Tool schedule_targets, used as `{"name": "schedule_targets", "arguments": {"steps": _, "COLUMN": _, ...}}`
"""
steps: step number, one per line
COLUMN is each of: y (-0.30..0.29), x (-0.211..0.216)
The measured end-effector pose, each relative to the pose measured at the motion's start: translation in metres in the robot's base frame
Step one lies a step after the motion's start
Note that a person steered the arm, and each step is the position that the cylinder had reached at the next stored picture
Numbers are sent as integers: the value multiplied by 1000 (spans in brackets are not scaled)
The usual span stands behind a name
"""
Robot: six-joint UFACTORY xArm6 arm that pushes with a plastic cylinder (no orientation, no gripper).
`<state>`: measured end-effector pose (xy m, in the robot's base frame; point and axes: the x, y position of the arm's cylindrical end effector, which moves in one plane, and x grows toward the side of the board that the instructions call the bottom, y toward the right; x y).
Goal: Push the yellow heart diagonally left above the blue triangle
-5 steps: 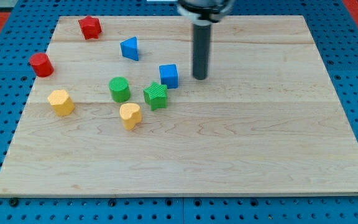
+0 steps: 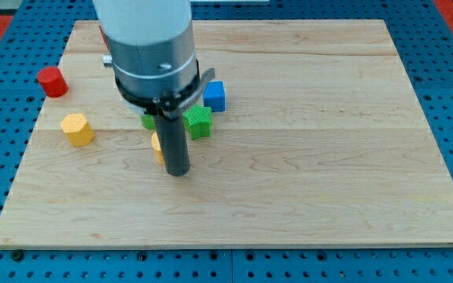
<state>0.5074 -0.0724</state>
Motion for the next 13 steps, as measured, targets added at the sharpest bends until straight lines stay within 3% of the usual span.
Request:
{"name": "schedule_targets", "arguments": {"steps": 2, "y": -47, "x": -10}}
{"name": "schedule_targets", "arguments": {"steps": 4, "y": -26, "x": -52}}
{"name": "schedule_targets", "arguments": {"steps": 7, "y": 62, "x": -181}}
{"name": "schedule_targets", "arguments": {"steps": 8, "y": 83, "x": -147}}
{"name": "schedule_targets", "arguments": {"steps": 9, "y": 65, "x": -144}}
{"name": "schedule_targets", "arguments": {"steps": 10, "y": -4, "x": -144}}
{"name": "schedule_targets", "arguments": {"steps": 13, "y": -39, "x": -169}}
